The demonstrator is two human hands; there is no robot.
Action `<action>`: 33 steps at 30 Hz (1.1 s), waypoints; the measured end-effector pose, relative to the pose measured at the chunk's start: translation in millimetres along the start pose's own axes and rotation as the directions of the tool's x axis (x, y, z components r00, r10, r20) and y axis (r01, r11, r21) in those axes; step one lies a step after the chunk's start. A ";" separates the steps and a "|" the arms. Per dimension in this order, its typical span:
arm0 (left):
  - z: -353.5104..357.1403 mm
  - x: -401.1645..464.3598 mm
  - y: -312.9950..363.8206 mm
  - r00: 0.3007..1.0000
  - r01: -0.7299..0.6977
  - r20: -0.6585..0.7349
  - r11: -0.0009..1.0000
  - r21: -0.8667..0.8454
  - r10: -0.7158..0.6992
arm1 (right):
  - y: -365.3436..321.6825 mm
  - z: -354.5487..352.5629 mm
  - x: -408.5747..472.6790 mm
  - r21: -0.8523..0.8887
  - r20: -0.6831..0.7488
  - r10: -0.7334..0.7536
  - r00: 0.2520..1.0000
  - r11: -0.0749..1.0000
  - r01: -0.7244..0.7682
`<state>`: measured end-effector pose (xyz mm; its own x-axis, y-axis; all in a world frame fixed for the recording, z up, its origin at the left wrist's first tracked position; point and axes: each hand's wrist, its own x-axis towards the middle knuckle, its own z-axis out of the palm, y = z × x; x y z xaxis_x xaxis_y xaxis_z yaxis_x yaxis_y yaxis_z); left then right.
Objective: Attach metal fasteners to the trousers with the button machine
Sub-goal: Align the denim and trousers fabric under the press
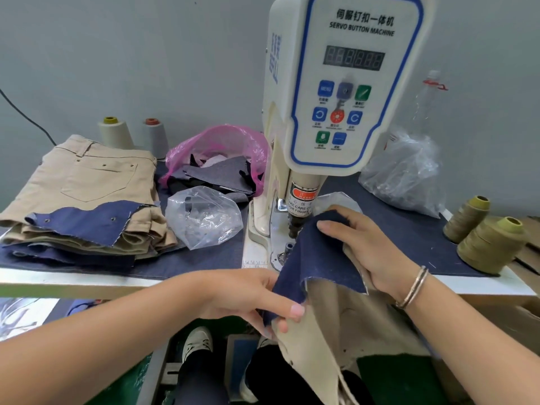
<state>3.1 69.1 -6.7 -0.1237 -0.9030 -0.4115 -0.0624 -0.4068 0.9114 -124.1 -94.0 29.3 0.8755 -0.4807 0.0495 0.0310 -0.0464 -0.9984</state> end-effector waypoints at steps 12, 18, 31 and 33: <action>10.2 21.8 -23.2 0.763 -0.274 -0.619 0.960 -0.053 0.184 | -12.3 -17.0 -1.5 -0.011 0.060 0.007 0.998 1.000 -0.006; -33.5 -0.4 -6.0 0.685 -0.255 -0.649 0.943 0.211 0.331 | -17.9 -49.2 6.8 -0.272 0.262 0.177 0.949 0.957 -0.104; -60.4 -18.3 1.2 0.933 -0.215 -0.228 0.939 0.267 0.279 | -20.3 -52.1 11.0 -0.501 0.292 0.200 0.935 0.865 -0.029; -57.9 -14.8 1.3 0.965 -0.185 -0.153 0.966 0.178 0.213 | -17.6 -53.3 10.9 -0.546 0.270 0.194 0.943 0.838 -0.016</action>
<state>62.2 73.9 0.9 0.0186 -0.9791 -0.2025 -0.2140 -0.2018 0.9558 -140.8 -145.1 48.7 0.9620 -0.2257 -0.1537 -0.2509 -0.5091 -0.8233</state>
